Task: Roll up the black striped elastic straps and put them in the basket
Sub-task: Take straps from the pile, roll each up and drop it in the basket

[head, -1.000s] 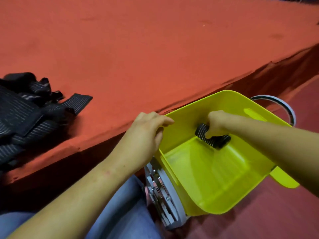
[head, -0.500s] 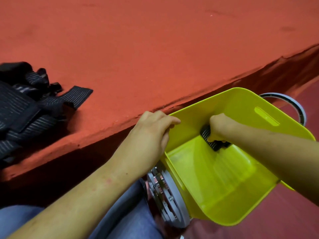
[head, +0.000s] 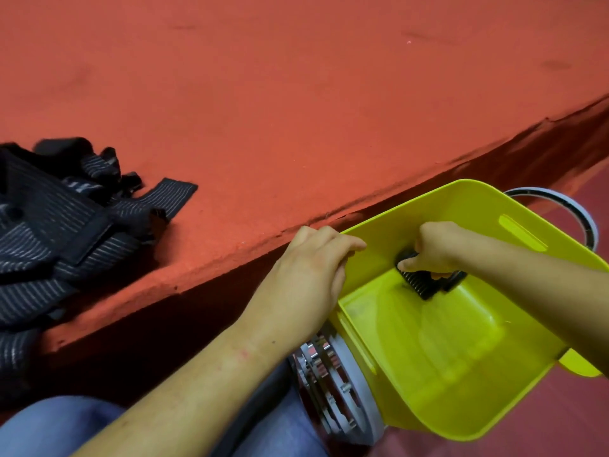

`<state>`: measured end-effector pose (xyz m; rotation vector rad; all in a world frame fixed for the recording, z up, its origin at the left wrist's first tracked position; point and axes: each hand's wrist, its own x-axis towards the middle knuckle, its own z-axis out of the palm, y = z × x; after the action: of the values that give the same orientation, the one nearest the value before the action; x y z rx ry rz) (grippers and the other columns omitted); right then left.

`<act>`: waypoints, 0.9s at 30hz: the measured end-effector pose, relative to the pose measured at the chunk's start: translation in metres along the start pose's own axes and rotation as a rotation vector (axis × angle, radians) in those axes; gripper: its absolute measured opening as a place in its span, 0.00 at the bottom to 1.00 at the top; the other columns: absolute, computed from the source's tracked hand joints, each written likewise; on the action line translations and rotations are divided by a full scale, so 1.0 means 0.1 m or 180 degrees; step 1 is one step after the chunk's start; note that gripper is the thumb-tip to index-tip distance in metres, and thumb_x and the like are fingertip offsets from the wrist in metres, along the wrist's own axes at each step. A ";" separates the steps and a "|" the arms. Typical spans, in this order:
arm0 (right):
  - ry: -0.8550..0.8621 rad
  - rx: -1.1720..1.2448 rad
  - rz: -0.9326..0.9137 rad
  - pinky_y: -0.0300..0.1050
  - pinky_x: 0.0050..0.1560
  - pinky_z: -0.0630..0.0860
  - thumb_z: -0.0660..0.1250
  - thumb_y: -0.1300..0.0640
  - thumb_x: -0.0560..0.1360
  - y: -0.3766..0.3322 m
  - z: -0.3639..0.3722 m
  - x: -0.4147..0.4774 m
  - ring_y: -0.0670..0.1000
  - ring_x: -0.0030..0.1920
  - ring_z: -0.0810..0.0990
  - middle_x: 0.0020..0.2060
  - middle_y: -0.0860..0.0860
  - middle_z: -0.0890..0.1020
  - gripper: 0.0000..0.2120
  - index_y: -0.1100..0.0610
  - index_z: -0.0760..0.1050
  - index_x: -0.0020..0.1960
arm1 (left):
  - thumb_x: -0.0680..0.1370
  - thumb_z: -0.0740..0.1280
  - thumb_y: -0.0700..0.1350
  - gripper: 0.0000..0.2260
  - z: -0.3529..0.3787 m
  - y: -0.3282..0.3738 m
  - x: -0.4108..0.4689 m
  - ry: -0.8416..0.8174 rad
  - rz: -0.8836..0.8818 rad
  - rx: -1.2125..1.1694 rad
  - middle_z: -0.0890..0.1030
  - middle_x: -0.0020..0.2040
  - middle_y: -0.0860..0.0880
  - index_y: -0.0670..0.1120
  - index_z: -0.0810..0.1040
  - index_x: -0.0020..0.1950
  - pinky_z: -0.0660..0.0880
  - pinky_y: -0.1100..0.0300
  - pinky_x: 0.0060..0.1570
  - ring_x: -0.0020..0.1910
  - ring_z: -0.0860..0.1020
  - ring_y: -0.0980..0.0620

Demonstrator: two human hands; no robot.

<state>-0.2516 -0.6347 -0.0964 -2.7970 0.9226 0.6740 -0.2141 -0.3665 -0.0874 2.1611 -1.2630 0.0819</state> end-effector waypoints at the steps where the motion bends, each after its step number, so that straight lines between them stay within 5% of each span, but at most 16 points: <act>1: 0.0100 0.0017 -0.0110 0.43 0.35 0.76 0.72 0.39 0.78 -0.03 -0.05 -0.07 0.50 0.30 0.79 0.28 0.50 0.82 0.23 0.56 0.77 0.35 | 0.82 0.65 0.39 0.15 -0.01 0.01 0.00 -0.0007 0.0028 -0.0033 0.79 0.58 0.53 0.49 0.78 0.68 0.71 0.58 0.60 0.57 0.72 0.52; 8: 0.0579 0.1413 -0.0858 0.42 0.35 0.73 0.69 0.55 0.79 -0.32 -0.27 -0.60 0.46 0.25 0.81 0.26 0.51 0.84 0.10 0.57 0.79 0.40 | 0.82 0.68 0.42 0.14 -0.24 -0.05 -0.18 0.0256 -0.0107 -0.0514 0.79 0.63 0.59 0.52 0.78 0.68 0.64 0.71 0.64 0.64 0.73 0.59; 12: 0.0674 0.2242 -0.1472 0.46 0.34 0.73 0.67 0.61 0.79 -0.64 -0.37 -0.95 0.51 0.25 0.77 0.26 0.55 0.80 0.10 0.61 0.77 0.40 | 0.81 0.69 0.41 0.14 -0.43 -0.15 -0.48 0.0509 -0.0354 -0.0642 0.80 0.60 0.61 0.52 0.80 0.65 0.67 0.69 0.62 0.60 0.75 0.62; 24: -0.0109 0.2744 -0.2758 0.38 0.31 0.71 0.70 0.59 0.78 -2.41 -0.09 -1.39 0.43 0.25 0.78 0.27 0.48 0.80 0.05 0.55 0.78 0.43 | 0.79 0.72 0.41 0.13 -1.32 -0.97 -1.48 0.0917 -0.1265 -0.0160 0.80 0.57 0.63 0.55 0.82 0.61 0.73 0.61 0.63 0.61 0.77 0.60; 27: 0.0026 0.2767 -0.2780 0.44 0.35 0.75 0.73 0.56 0.78 -2.82 0.02 -1.38 0.45 0.28 0.78 0.32 0.49 0.83 0.05 0.52 0.78 0.44 | 0.77 0.73 0.40 0.16 -1.55 -1.23 -1.69 0.1111 -0.1457 -0.0009 0.80 0.60 0.60 0.53 0.81 0.63 0.72 0.59 0.66 0.63 0.77 0.60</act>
<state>-0.1846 -0.3323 -0.0436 -2.0545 -0.0929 0.0706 -0.1682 -0.1101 -0.0815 2.2562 -0.5599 0.2524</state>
